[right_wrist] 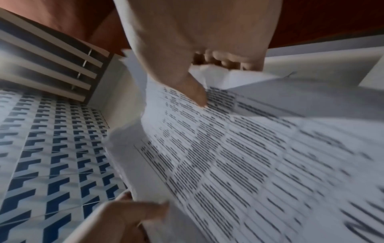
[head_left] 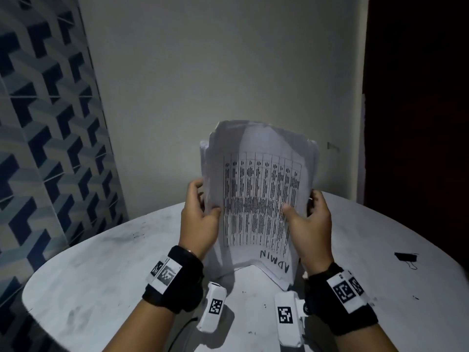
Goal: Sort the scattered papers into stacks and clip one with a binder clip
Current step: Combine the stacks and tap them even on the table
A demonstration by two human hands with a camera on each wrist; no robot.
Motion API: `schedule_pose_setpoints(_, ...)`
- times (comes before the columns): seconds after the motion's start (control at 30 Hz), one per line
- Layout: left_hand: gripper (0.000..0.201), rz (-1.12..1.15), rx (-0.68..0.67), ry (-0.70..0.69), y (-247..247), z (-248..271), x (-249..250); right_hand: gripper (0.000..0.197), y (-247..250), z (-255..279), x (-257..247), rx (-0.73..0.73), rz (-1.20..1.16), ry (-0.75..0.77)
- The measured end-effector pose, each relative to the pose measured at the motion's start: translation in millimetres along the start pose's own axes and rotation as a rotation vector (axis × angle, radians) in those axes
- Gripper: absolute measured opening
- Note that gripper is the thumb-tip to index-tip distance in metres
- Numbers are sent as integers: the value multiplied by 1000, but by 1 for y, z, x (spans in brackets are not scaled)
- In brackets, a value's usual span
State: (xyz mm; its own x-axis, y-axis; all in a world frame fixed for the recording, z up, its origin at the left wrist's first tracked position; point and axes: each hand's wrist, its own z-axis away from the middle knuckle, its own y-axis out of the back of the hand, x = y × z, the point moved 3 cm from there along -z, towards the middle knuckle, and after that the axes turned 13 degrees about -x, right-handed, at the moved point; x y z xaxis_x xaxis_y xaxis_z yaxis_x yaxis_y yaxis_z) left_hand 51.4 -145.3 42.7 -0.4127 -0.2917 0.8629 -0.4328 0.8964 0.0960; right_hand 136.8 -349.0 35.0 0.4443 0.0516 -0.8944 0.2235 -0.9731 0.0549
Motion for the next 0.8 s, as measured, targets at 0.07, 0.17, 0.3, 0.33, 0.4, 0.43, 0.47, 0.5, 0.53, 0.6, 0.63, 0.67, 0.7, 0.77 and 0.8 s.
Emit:
schedule_pose_setpoints(0.07,50,-57,3,23,3,0,-6,38,1,-2,5,-25,33,-36)
schedule_pose_setpoints(0.17,57,-31,-35,47,1,3,-10,40,3,-2,9,-61,-13,-66)
schedule_pose_setpoints(0.3,69,88,-2,-34,-2,1,-7,44,-1,1,3,-52,-128,-34)
schedule_pose_setpoints(0.33,72,116,12,-62,-3,1,-5,44,-2,1,1,-44,-165,-17)
schedule_pose_setpoints(0.4,73,164,22,-91,-3,-2,-3,39,-2,-2,-2,-16,-189,34)
schedule_pose_setpoints(0.43,70,159,24,-105,-3,-4,-5,36,-2,-4,-1,14,-173,63)
schedule_pose_setpoints(0.47,66,140,14,-123,-1,-5,-9,33,-1,-8,0,48,-145,85)
schedule_pose_setpoints(0.5,61,103,5,-138,0,-7,-11,32,-1,-12,3,71,-98,91)
schedule_pose_setpoints(0.53,54,68,6,-155,0,-8,-15,30,-1,-16,6,81,-38,80)
schedule_pose_setpoints(0.6,36,-90,34,-157,-2,-9,-16,19,-3,-20,11,48,114,104)
schedule_pose_setpoints(0.63,28,-193,14,-199,-3,-6,-13,15,-2,-20,11,55,175,126)
schedule_pose_setpoints(0.67,20,-299,15,-268,-2,-6,-12,12,1,-19,8,80,212,149)
schedule_pose_setpoints(0.7,23,-340,31,-275,-2,-6,-7,15,4,-20,5,99,227,169)
schedule_pose_setpoints(0.77,26,-331,65,-272,-5,-13,1,24,8,-19,-5,114,199,190)
schedule_pose_setpoints(0.8,25,-287,91,-234,-4,-18,2,27,7,-19,-11,118,186,197)
